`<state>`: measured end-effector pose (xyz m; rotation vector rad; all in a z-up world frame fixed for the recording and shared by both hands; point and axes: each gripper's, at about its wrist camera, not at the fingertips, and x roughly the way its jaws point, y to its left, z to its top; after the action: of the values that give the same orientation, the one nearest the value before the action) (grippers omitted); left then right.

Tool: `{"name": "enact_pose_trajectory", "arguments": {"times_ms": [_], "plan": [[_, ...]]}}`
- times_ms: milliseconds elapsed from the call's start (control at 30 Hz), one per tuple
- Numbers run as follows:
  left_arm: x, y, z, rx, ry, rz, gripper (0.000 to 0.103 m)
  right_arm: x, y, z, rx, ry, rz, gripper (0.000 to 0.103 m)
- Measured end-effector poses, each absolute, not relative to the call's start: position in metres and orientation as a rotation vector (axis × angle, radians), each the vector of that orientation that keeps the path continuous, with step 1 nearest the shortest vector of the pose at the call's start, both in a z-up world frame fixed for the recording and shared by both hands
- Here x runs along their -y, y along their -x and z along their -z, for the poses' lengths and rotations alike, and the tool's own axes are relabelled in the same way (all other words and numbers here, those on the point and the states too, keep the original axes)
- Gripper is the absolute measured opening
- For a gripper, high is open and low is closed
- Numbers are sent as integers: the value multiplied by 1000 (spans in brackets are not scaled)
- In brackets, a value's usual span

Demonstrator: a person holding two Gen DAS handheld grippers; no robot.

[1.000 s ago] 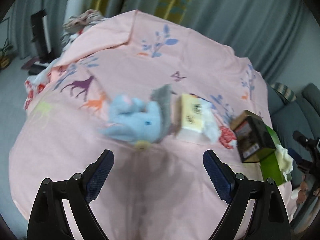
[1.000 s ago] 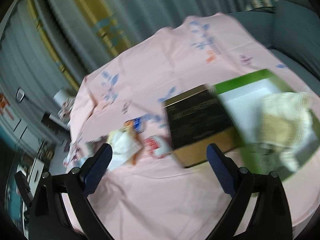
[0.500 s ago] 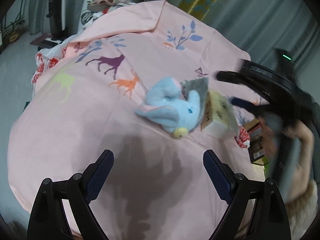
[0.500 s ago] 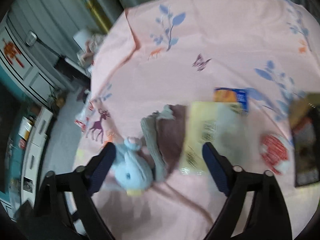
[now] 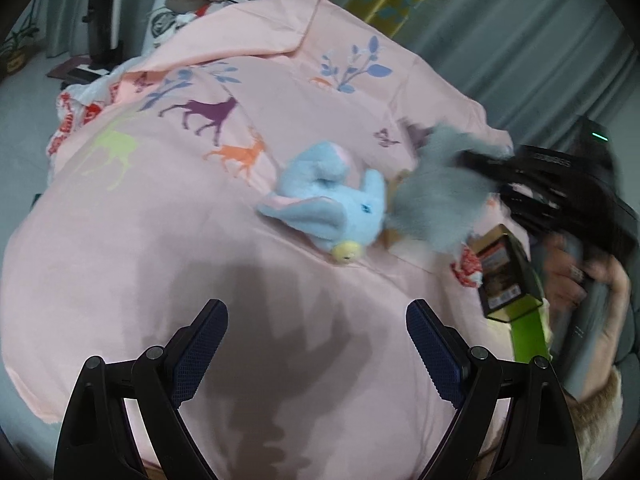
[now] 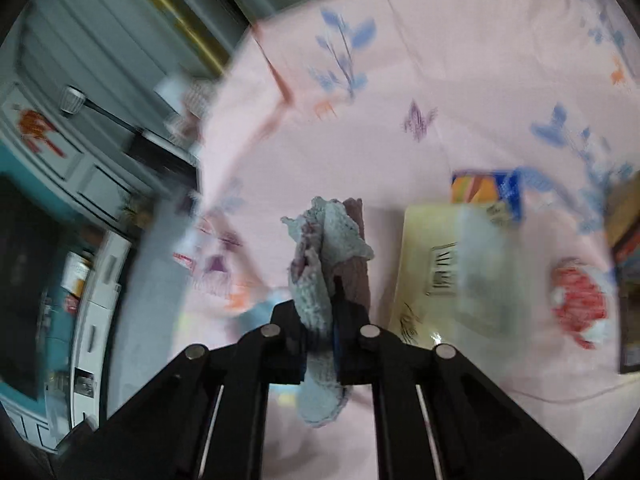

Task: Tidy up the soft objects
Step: 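Grasp the grey-purple cloth with the right gripper and lift it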

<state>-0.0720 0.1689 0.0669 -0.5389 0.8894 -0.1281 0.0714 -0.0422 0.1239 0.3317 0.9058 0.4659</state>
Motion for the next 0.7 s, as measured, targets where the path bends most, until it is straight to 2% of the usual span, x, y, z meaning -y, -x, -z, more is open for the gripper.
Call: {"name": "enact_pose_trajectory", "arguments": {"times_ms": [100, 233, 333, 500, 600, 700], "plan": [[-154, 73, -69, -888, 527, 160, 91, 64, -28, -147, -797, -293, -488, 10], [-130, 73, -66, -910, 497, 202, 91, 82, 8, -130, -838, -200, -423, 12], [-112, 73, -61, -944, 467, 232, 91, 88, 20, -91, -950, -164, -411, 12], [-96, 76, -49, -999, 430, 225, 91, 81, 23, -12, -1234, -350, -550, 12], [-95, 76, -44, -1024, 418, 210, 91, 80, 21, 5, -1264, -401, -530, 9], [-91, 77, -42, -1038, 405, 214, 91, 90, 16, 0, -1254, -463, -510, 12]]}}
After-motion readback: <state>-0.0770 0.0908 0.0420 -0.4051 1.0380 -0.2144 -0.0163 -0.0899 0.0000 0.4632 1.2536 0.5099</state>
